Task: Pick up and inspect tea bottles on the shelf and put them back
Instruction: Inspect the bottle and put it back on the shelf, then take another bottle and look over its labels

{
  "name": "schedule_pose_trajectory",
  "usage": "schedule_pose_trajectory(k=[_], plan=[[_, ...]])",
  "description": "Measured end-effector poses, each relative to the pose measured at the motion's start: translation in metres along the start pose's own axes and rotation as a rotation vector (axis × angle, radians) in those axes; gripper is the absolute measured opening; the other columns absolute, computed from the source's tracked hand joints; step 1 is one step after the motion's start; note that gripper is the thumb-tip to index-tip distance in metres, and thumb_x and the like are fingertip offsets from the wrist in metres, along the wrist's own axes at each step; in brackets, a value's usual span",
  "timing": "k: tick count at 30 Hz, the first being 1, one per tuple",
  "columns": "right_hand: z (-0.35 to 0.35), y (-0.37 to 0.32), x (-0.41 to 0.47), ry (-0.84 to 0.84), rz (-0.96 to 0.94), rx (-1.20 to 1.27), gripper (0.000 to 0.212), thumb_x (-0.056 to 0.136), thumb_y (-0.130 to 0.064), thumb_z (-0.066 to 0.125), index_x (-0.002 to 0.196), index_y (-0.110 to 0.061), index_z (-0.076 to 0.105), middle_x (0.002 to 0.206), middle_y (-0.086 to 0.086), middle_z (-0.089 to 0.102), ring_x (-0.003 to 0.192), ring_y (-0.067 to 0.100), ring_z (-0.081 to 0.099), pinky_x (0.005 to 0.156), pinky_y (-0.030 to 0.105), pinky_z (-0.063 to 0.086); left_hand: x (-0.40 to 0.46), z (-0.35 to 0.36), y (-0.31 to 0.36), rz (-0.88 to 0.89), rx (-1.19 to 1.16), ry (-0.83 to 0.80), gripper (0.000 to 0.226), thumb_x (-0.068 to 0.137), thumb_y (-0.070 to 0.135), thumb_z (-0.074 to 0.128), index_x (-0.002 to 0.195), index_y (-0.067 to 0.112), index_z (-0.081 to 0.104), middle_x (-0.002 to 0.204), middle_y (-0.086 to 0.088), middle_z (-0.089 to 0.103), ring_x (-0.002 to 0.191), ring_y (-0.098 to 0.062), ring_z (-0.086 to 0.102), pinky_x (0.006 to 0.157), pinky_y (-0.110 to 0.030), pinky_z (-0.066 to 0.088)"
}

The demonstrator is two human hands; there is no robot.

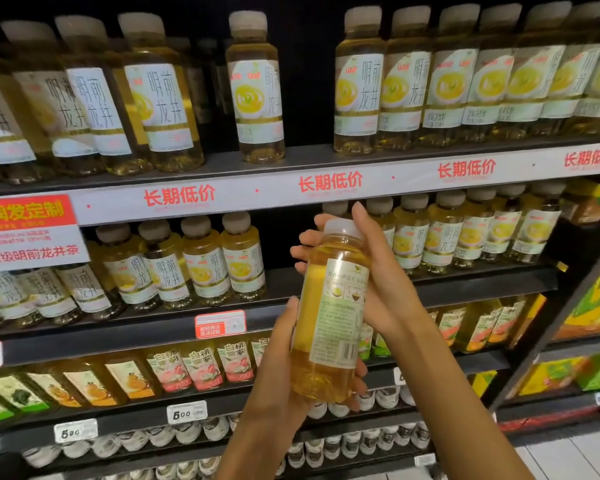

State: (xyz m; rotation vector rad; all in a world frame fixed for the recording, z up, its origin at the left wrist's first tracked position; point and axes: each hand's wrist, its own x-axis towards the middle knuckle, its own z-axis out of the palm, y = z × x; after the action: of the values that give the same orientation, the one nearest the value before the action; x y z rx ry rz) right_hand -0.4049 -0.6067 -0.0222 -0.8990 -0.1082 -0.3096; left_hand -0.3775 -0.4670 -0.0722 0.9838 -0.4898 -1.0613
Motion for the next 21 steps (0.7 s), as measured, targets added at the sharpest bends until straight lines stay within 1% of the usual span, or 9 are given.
schedule_pose_trajectory(k=[2, 4, 6, 7, 9, 12, 14, 18, 21], plan=[[-0.006, -0.006, -0.002, 0.027, -0.007, -0.016, 0.04, 0.085, -0.042, 0.053, 0.107, -0.009, 0.058, 0.081, 0.007, 0.07, 0.08, 0.021, 0.069, 0.076, 0.034, 0.056, 0.006, 0.007, -0.004, -0.011, 0.068, 0.034, 0.071, 0.08, 0.067, 0.035, 0.094, 0.01, 0.076, 0.076, -0.023, 0.068, 0.061, -0.03, 0.067, 0.053, -0.034, 0.055], [-0.012, -0.015, -0.005, 0.057, -0.027, -0.109, 0.038, 0.086, -0.043, 0.054, 0.107, -0.011, 0.059, 0.081, 0.006, 0.067, 0.079, 0.02, 0.068, 0.078, 0.035, 0.055, 0.012, 0.012, -0.008, 0.018, 0.176, 0.122, 0.066, 0.08, 0.066, 0.034, 0.101, 0.019, 0.075, 0.088, -0.019, 0.073, 0.074, -0.03, 0.071, 0.066, -0.04, 0.058], [-0.017, -0.023, -0.007, 0.088, -0.074, -0.234, 0.037, 0.085, -0.044, 0.056, 0.105, -0.012, 0.062, 0.084, 0.007, 0.067, 0.083, 0.021, 0.066, 0.084, 0.04, 0.053, 0.016, 0.016, -0.009, 0.074, 0.266, 0.223, 0.058, 0.077, 0.068, 0.036, 0.104, 0.031, 0.073, 0.103, -0.008, 0.074, 0.095, -0.027, 0.071, 0.089, -0.047, 0.053], [-0.019, -0.026, -0.009, 0.103, -0.097, -0.284, 0.036, 0.085, -0.044, 0.056, 0.104, -0.014, 0.063, 0.086, 0.008, 0.067, 0.085, 0.022, 0.066, 0.088, 0.043, 0.051, 0.017, 0.02, -0.009, 0.098, 0.289, 0.249, 0.055, 0.075, 0.07, 0.037, 0.102, 0.038, 0.073, 0.107, -0.003, 0.074, 0.102, -0.023, 0.069, 0.096, -0.049, 0.049], [-0.02, -0.031, -0.012, 0.128, -0.126, -0.372, 0.036, 0.086, -0.045, 0.055, 0.106, -0.016, 0.062, 0.089, 0.007, 0.068, 0.089, 0.021, 0.067, 0.092, 0.046, 0.049, 0.019, 0.029, -0.011, 0.15, 0.326, 0.271, 0.048, 0.072, 0.072, 0.039, 0.098, 0.049, 0.071, 0.109, 0.006, 0.073, 0.105, -0.014, 0.067, 0.1, -0.045, 0.046], [-0.024, -0.036, -0.014, 0.138, -0.128, -0.477, 0.046, 0.083, -0.052, 0.052, 0.114, -0.018, 0.059, 0.092, 0.003, 0.072, 0.091, 0.019, 0.069, 0.093, 0.044, 0.051, 0.024, 0.041, -0.017, 0.205, 0.331, 0.288, 0.044, 0.073, 0.071, 0.04, 0.098, 0.051, 0.07, 0.106, 0.01, 0.073, 0.101, -0.009, 0.068, 0.092, -0.038, 0.051], [-0.03, -0.039, -0.016, 0.112, -0.11, -0.479, 0.048, 0.086, -0.056, 0.049, 0.117, -0.021, 0.059, 0.098, 0.003, 0.073, 0.097, 0.021, 0.069, 0.095, 0.045, 0.05, 0.025, 0.045, -0.023, 0.215, 0.276, 0.288, 0.044, 0.076, 0.07, 0.038, 0.097, 0.05, 0.07, 0.102, 0.005, 0.075, 0.094, -0.012, 0.071, 0.08, -0.034, 0.056], [-0.044, -0.037, -0.024, 0.032, -0.071, -0.261, 0.046, 0.091, -0.046, 0.048, 0.123, -0.014, 0.059, 0.111, 0.014, 0.07, 0.106, 0.027, 0.066, 0.091, 0.037, 0.053, 0.027, 0.048, -0.03, 0.153, 0.048, 0.204, 0.061, 0.088, 0.061, 0.033, 0.098, 0.019, 0.076, 0.082, -0.017, 0.072, 0.066, -0.025, 0.068, 0.056, -0.033, 0.056], [-0.053, -0.031, -0.03, 0.001, -0.027, -0.167, 0.048, 0.089, -0.043, 0.047, 0.124, -0.012, 0.055, 0.109, 0.014, 0.071, 0.101, 0.027, 0.068, 0.09, 0.039, 0.055, 0.029, 0.052, -0.038, 0.093, -0.059, 0.082, 0.066, 0.092, 0.056, 0.032, 0.098, 0.003, 0.073, 0.076, -0.022, 0.067, 0.058, -0.028, 0.065, 0.052, -0.031, 0.053]])
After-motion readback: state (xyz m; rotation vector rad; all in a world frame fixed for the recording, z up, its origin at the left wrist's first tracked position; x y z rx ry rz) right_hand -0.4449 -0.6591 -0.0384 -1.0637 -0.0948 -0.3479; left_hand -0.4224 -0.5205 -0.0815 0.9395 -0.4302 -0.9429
